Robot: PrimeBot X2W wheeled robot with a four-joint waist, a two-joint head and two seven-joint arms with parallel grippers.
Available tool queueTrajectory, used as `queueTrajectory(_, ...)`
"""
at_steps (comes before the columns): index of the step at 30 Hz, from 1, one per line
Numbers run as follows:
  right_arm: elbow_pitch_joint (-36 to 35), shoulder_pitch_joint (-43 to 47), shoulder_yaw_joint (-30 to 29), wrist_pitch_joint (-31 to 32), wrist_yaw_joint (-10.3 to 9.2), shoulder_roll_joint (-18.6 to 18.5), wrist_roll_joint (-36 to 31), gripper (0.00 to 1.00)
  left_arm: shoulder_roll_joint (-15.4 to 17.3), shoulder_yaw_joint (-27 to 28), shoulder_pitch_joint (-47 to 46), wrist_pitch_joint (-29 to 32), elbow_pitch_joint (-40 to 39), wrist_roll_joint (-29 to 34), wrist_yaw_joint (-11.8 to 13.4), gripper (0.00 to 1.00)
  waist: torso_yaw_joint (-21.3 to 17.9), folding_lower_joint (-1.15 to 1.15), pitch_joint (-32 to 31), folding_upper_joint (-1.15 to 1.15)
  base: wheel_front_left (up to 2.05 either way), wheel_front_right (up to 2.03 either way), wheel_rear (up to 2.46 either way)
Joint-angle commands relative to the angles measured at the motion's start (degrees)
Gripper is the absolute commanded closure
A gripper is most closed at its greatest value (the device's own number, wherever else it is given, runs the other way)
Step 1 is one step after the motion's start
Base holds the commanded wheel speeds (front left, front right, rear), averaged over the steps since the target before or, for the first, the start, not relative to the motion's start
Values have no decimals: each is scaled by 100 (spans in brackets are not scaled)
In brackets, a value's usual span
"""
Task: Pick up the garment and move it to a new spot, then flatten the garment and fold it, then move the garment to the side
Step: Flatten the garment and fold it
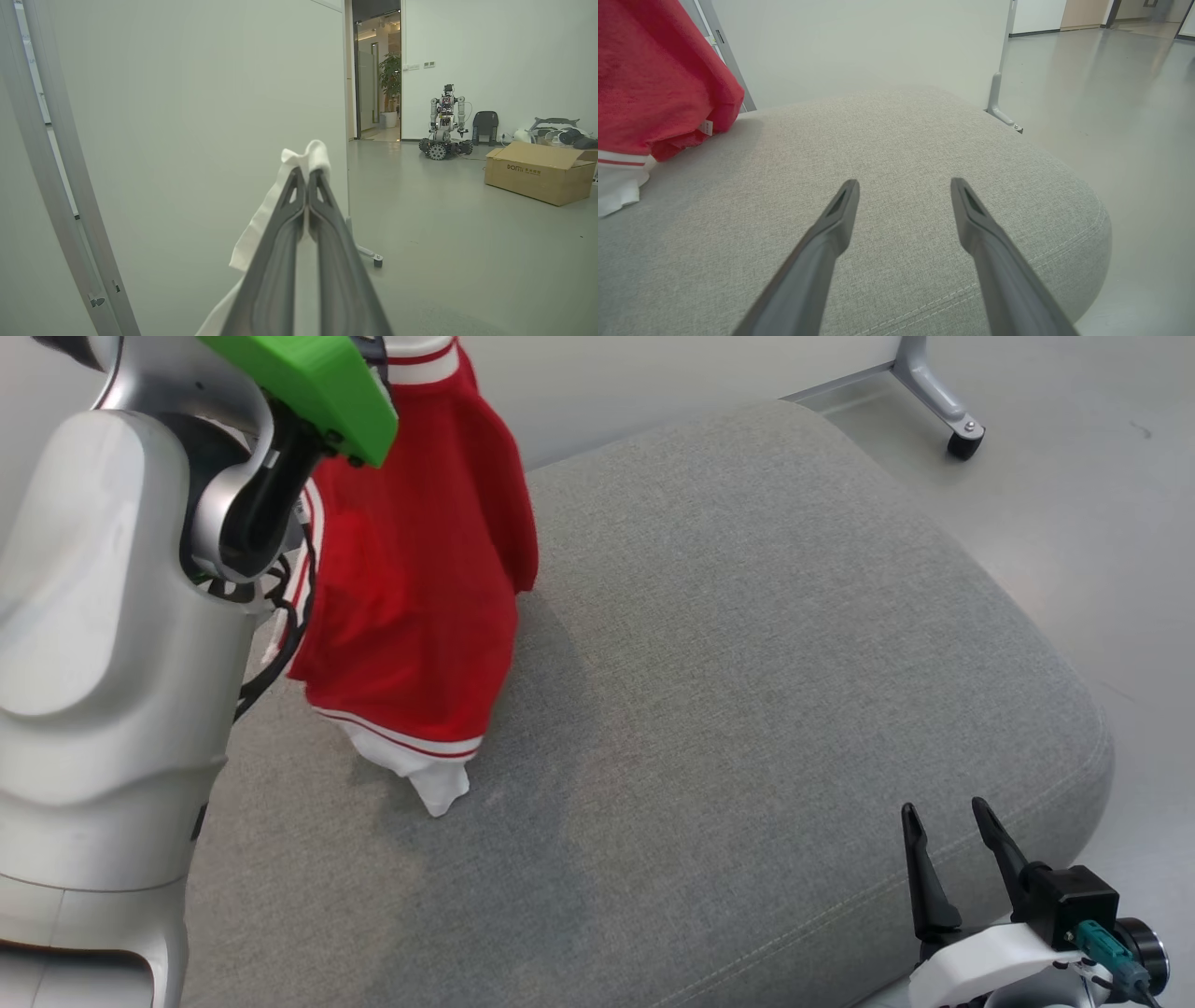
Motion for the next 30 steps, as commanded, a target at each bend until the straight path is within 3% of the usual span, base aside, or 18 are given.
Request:
queueTrajectory(1,-12,-2,-21,-18,-4,-3,30,0,-17,-66,16,46,-185,-92,-18,100,-15,0,12,0,0,0,0)
queueTrajectory(8,1,40,-57,-18,-4,-3,63,0,148,-447,1210,397,-1240,-522,-9,100,-34,0,-23,0,0,0,0)
queueTrajectory(18,26,100,-61,-18,-5,-2,22,0,1151,-561,4921,749,-2518,-1015,805,100,184,0,33,0,0,0,0)
queueTrajectory(24,62,40,-52,-18,-5,-4,-30,0,1579,-247,6242,359,-2180,-977,1234,100,533,0,81,0,0,0,0)
queueTrajectory(30,89,-67,35,-18,-4,-4,-62,0,1738,455,6418,-562,-1115,-917,1544,100,829,0,101,0,0,0,0)
